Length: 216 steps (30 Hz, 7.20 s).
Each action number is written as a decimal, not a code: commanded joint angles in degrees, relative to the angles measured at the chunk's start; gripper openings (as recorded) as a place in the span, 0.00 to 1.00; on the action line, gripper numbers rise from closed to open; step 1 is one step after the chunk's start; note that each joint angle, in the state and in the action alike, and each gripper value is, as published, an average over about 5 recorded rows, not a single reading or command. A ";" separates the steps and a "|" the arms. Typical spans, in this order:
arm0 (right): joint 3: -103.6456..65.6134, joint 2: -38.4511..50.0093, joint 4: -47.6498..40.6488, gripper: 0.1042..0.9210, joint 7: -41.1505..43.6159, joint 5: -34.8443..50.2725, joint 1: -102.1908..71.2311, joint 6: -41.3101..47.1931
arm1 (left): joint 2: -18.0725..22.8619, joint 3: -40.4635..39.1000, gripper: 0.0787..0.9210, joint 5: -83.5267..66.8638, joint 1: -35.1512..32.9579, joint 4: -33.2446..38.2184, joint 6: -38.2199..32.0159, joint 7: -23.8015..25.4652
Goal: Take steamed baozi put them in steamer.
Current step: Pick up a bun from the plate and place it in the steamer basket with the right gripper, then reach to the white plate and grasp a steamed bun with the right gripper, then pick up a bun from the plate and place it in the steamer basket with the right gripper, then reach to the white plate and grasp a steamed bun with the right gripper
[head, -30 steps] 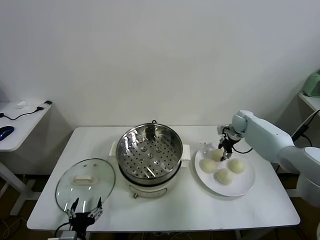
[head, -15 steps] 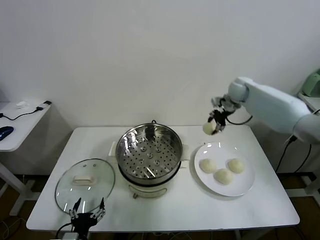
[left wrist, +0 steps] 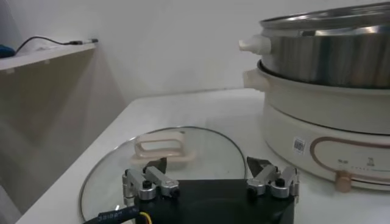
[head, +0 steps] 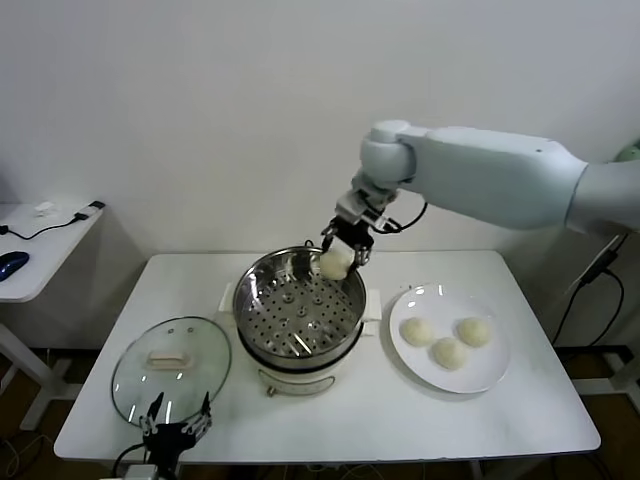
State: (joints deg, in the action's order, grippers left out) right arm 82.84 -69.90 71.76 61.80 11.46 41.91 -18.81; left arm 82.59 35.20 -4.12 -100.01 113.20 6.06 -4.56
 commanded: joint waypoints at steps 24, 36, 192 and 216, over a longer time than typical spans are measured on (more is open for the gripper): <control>-12.11 -18.03 -32.88 0.69 -5.74 -24.48 -18.65 -23.41 | -0.21 -0.09 0.88 0.39 -0.31 -0.26 -0.67 -0.63; -10.56 -16.80 -30.51 0.88 -6.56 -18.50 -16.31 -25.88 | 0.13 -0.26 0.88 0.47 -0.82 0.34 -0.74 -1.04; 17.77 19.26 14.84 0.88 -5.93 32.64 16.66 34.07 | -0.34 -0.41 0.88 0.05 -1.40 3.71 0.27 -1.05; 7.48 32.72 6.71 0.88 -9.31 10.54 -15.22 36.13 | 0.31 0.53 0.88 0.08 -1.87 3.60 0.90 -0.95</control>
State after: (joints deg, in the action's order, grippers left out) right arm 95.03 -40.71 80.93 52.39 26.85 36.54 17.53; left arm 82.92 35.72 -4.07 -101.85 116.93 6.95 -5.49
